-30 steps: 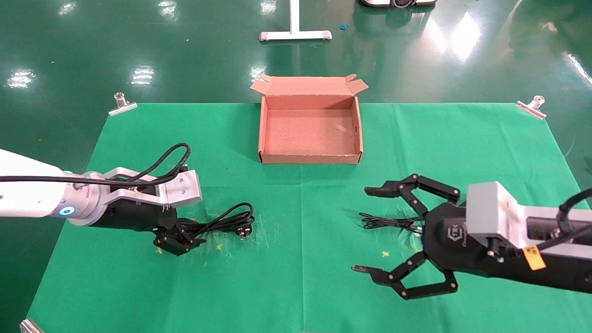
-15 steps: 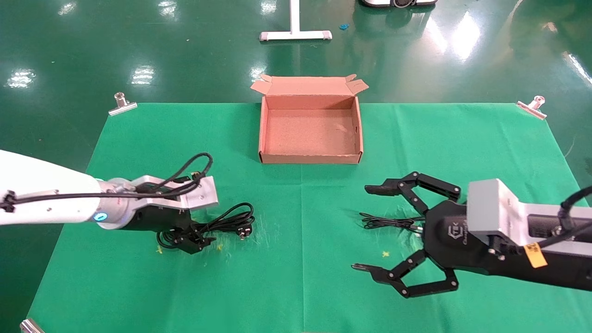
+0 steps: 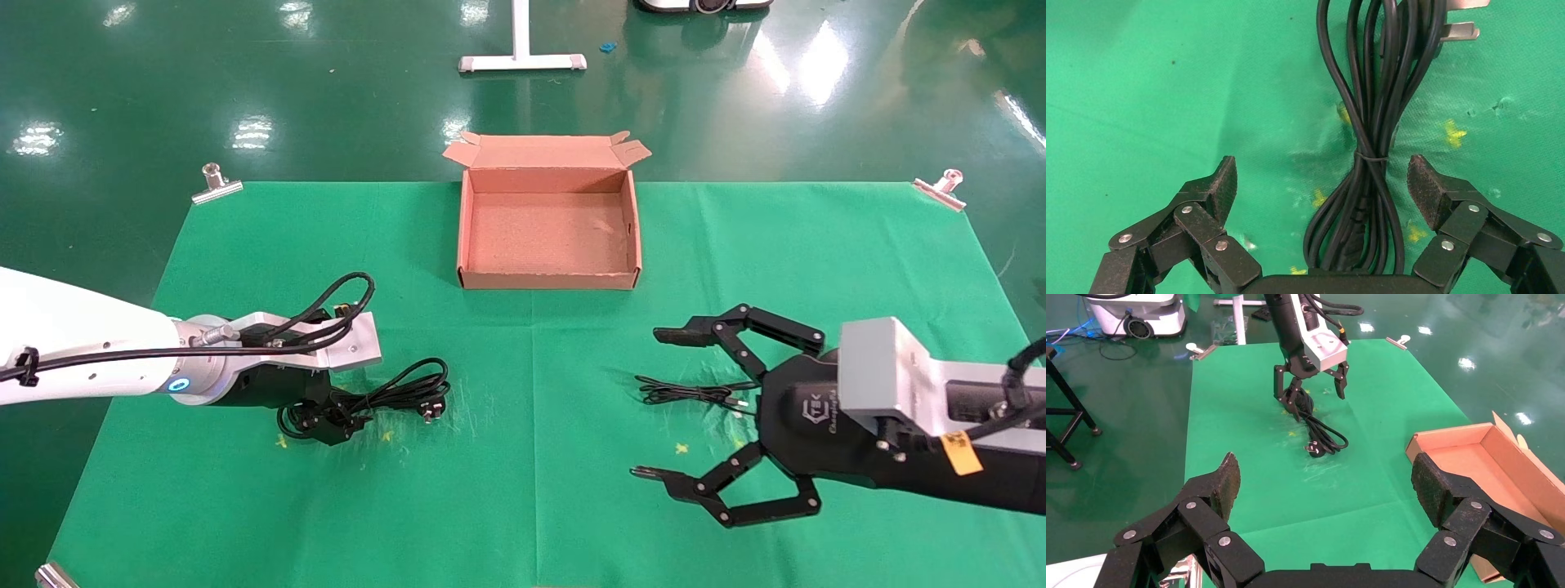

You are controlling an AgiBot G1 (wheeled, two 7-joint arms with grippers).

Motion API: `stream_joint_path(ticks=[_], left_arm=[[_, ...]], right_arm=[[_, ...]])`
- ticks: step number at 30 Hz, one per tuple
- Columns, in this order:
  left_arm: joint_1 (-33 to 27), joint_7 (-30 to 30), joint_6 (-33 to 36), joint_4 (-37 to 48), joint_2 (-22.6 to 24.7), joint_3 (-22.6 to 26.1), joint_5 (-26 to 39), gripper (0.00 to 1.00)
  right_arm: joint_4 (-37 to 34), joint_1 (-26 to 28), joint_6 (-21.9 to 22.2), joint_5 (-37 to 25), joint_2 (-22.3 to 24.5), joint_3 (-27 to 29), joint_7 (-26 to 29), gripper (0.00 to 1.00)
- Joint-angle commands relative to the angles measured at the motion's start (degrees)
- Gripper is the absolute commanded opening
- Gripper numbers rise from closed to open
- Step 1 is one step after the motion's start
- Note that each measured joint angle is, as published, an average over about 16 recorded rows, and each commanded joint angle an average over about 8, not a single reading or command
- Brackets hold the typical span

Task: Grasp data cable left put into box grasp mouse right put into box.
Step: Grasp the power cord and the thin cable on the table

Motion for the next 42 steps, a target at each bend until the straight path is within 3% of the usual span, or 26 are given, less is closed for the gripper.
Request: stream_joint_path(ticks=[1,18,27,34,42], left_arm=[[0.11,-0.12,-0.09,-0.03,-0.06,0.01,0.13,1.00],[0.84,-1.31,-1.06,0.18,0.49,0.21,1.39,1.00],[0.84,-1.35,-1.04,0.16,0.50,0.22,1.42,1.00],[0.84,-1.35,-1.04,0.16,0.50,0.22,1.42,1.00],[0.84,-1.35,-1.04,0.16,0.50,0.22,1.42,1.00]], right_arm=[[0.04,-0.01,0.03,-0.02,-0.01,0.00,-0.01,1.00],[-0.34,0.10,1.39,-2.65,0.03,-0.48,-1.06,1.00],[-5.17,0.10,7.29,-15.01,-2.86,-4.31,-6.11,1.00],[-11.90,3.60,10.63,-23.74,-7.16,-8.16,-5.51,1.00],[-18.91,8.73,12.52,-28.60,-11.60,-10.36,-3.87,1.00]])
